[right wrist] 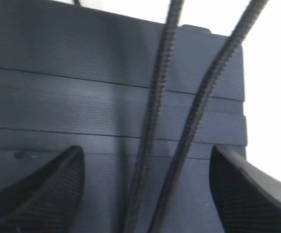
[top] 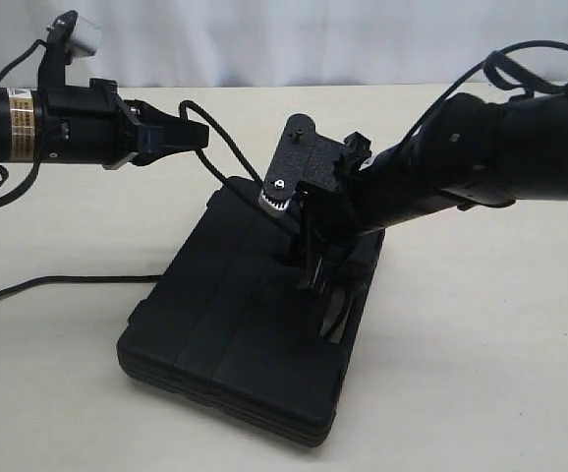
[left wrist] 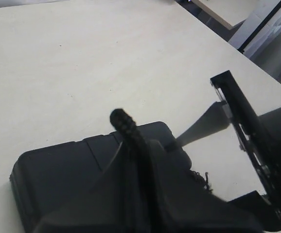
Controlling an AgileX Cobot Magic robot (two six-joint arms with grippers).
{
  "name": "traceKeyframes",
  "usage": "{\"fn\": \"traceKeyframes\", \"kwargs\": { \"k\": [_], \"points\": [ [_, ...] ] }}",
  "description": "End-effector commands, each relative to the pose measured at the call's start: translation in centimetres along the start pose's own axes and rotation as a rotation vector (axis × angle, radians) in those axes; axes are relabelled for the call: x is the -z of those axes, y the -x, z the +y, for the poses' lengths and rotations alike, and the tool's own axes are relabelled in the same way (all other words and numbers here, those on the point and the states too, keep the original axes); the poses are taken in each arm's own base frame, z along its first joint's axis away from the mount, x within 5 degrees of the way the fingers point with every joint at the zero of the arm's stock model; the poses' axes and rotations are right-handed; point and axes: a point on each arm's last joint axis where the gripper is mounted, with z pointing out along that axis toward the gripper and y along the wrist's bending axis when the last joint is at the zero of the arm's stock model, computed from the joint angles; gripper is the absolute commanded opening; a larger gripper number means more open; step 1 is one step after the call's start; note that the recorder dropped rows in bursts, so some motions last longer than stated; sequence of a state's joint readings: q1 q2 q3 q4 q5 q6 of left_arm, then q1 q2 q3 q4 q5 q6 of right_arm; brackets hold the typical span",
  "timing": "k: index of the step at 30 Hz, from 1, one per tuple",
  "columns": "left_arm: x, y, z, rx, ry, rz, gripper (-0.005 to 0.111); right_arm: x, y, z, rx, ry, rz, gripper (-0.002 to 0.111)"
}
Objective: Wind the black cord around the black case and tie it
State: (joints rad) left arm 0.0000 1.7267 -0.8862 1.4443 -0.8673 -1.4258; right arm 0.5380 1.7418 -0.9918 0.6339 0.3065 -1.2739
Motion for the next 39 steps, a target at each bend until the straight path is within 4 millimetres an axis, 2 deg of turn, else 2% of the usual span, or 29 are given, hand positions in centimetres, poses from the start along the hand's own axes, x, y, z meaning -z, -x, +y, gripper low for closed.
{"fn": "traceKeyframes", "kwargs": {
  "k": [1,3,5,8,9,15,17,22,25,28,30,35,36,39],
  "points": [
    [0.0,0.1,0.0,-0.021,-0.002,-0.002,0.000,-0.5,0.1,-0.5,-0.002,-0.045,-0.010,0.067],
    [0.0,0.1,0.0,-0.021,-0.002,-0.002,0.000,-0.7,0.0,-0.5,-0.002,-0.043,-0.007,0.061],
    [0.0,0.1,0.0,-0.024,-0.002,-0.002,0.000,-0.7,-0.1,-0.3,-0.012,-0.027,-0.001,0.044],
    [0.0,0.1,0.0,-0.042,-0.002,-0.002,0.000,-0.7,-0.1,-0.2,-0.018,-0.013,0.002,0.008],
    [0.0,0.1,0.0,-0.044,0.001,-0.002,0.000,-0.7,-0.1,-0.2,-0.020,-0.010,0.003,0.005],
    [0.1,0.6,0.0,-0.019,0.016,-0.041,0.001,-0.7,-0.2,0.1,-0.020,0.017,0.011,0.004],
    [0.5,1.0,-0.3,-0.038,0.022,-0.048,0.009,-0.7,-0.2,0.1,-0.027,0.018,0.009,0.004],
    [2.1,2.0,-1.4,-0.149,0.111,-0.015,0.047,-0.7,0.0,0.0,-0.063,0.015,-0.003,0.004],
    [3.8,2.7,-1.6,-0.198,0.273,0.016,0.058,-0.7,0.1,-0.1,-0.100,0.005,-0.018,0.004],
    [6.2,4.0,-1.6,-0.208,0.496,-0.036,0.058,-0.6,0.2,-0.1,-0.122,-0.002,-0.027,0.004],
    [7.4,4.8,-2.1,-0.215,0.533,-0.081,0.057,-0.6,0.2,-0.1,-0.122,0.001,-0.026,0.004],
    [8.6,5.5,-2.2,-0.196,0.613,-0.137,0.038,-0.6,0.2,-0.1,-0.125,0.002,-0.026,0.004],
    [8.7,5.6,-2.0,-0.226,0.642,-0.132,0.034,-0.6,0.2,-0.1,-0.125,0.005,-0.026,0.004],
    [9.2,5.8,-1.7,-0.458,0.726,-0.063,0.026,-0.6,0.2,-0.1,-0.125,0.005,-0.026,0.004]
  ]
}}
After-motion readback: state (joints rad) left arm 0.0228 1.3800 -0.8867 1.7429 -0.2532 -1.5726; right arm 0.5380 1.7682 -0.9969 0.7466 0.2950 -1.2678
